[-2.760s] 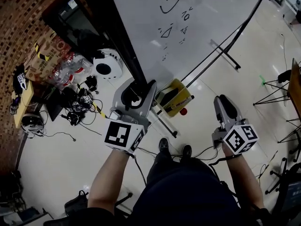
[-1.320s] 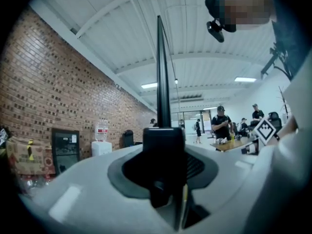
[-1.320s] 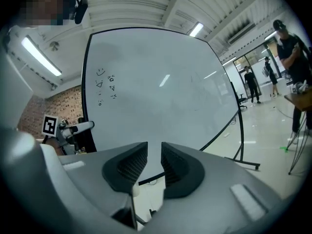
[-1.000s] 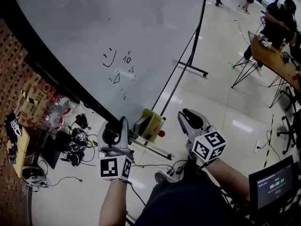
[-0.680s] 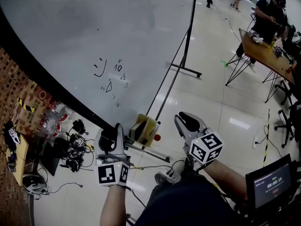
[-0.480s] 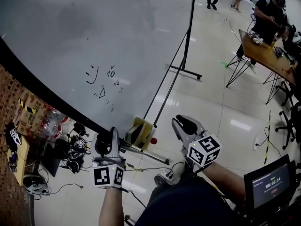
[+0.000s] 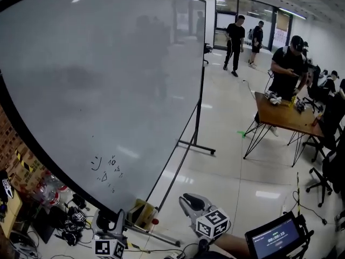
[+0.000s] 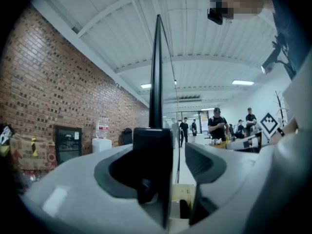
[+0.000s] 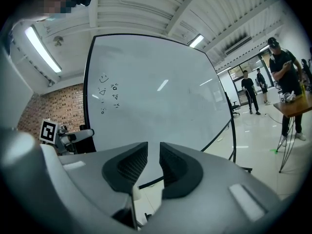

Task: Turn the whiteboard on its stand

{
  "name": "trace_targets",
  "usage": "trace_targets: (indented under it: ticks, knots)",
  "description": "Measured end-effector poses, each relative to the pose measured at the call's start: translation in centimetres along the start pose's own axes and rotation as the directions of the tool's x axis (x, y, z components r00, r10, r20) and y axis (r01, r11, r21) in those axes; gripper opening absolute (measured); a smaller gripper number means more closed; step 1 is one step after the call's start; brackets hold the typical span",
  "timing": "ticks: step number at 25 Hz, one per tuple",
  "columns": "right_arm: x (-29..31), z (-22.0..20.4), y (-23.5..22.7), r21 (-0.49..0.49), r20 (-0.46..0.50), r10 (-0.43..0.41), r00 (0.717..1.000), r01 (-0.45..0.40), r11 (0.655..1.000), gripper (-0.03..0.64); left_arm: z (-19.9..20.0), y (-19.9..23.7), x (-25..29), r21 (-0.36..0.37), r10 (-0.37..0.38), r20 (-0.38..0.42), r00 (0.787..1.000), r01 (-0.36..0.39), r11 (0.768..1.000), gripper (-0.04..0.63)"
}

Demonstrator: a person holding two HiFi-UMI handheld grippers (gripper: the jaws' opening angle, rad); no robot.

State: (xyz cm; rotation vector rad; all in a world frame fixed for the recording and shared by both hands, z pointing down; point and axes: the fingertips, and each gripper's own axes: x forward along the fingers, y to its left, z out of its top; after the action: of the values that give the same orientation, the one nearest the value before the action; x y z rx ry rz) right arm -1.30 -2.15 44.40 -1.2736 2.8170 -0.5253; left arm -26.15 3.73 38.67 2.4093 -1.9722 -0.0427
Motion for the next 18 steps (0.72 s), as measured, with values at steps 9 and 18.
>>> trace_targets:
  ticks: [9,18]
  knots:
    - [0.3,1.7,-1.0,-0.031,0.031,-0.004,1.0,0.005,0.999,0.08,-1.1,-3.2,-4.0,-0.103,0.012,-0.056,0.998,-0.017,0.995,0.295]
    - [-2.9,2.8,-0.1,-0.039,0.018,0.026,1.0,-0.025,0.999,0.08,-3.3,-7.3,-8.9,-0.172,-0.008,-0.138,0.99,-0.016,0.985,0.267]
